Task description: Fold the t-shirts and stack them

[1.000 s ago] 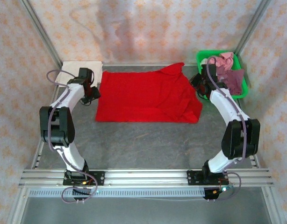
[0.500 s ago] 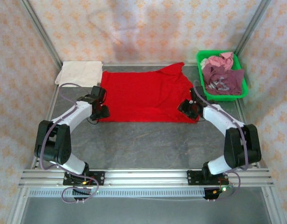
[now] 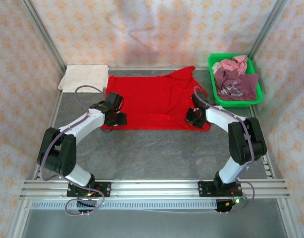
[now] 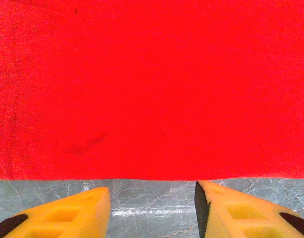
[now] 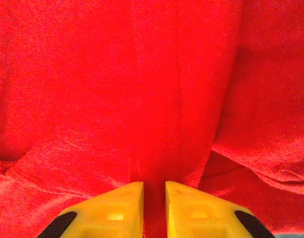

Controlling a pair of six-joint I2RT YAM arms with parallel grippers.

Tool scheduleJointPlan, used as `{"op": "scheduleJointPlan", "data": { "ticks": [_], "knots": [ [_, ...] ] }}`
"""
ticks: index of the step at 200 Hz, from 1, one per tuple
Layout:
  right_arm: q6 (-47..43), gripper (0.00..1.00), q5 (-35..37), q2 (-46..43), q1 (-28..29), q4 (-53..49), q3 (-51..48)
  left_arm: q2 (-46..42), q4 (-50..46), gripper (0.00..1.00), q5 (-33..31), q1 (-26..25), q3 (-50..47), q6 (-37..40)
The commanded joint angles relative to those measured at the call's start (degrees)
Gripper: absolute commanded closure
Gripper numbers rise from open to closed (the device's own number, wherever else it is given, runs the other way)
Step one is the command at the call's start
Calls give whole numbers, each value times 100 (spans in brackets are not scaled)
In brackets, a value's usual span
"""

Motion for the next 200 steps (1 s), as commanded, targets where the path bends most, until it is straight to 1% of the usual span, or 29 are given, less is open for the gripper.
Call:
{"op": "scheduleJointPlan", "data": {
  "ticks": [1,22,60,105,148,180,200],
  "knots": [
    [-1,90,171,11,40,-193,163,-102,39,51,-169,7,-109,74],
    [17,100,264,-91,38,-318,213,-57,67,51,-238,7,-132,58],
    [11,100,307,-248,39,-483,553,-107,134,52,-523,7,-129,-109],
    [17,100,404,-59,36,-392,1087,-203,106,52,-943,6,-71,-221],
    [-11,100,664,473,36,-193,1937,-205,121,52,-1177,5,-21,-235],
    [-79,100,969,1063,64,-66,2725,-189,147,52,-1270,7,-25,-234],
    [-96,100,819,1555,101,72,3230,-137,202,52,-1298,7,-42,-204]
  ]
}}
